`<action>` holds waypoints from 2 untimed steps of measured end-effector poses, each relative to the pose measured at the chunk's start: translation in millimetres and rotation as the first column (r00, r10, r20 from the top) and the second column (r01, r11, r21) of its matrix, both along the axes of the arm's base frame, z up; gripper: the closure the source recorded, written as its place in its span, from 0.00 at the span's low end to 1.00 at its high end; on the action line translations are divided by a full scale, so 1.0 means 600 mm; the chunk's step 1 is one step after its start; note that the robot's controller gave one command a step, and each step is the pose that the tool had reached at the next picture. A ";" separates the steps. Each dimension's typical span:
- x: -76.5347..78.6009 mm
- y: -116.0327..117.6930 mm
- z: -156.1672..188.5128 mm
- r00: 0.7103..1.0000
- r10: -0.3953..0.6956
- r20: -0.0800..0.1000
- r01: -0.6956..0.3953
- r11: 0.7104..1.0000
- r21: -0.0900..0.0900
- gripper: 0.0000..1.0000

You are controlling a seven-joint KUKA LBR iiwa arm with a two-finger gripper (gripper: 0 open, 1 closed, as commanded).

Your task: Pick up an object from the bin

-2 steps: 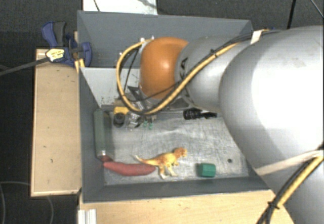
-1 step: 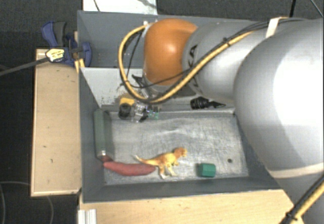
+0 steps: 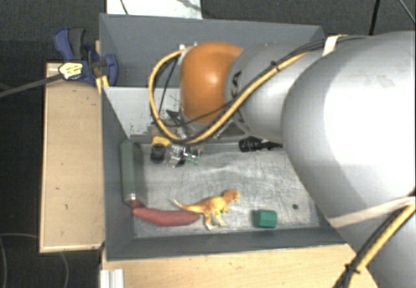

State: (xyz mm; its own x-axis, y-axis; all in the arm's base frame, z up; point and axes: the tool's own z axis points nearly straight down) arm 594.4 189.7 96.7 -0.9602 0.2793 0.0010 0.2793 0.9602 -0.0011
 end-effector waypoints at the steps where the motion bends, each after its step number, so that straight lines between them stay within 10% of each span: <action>1: 0.008 0.002 0.140 1.000 0.004 0.009 -0.004 1.000 0.003 1.00; 2: -0.002 -0.001 0.011 1.000 0.001 -0.003 -0.001 1.000 -0.001 1.00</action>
Offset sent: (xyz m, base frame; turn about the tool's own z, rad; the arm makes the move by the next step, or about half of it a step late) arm -0.0001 -0.0001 0.0093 0.0000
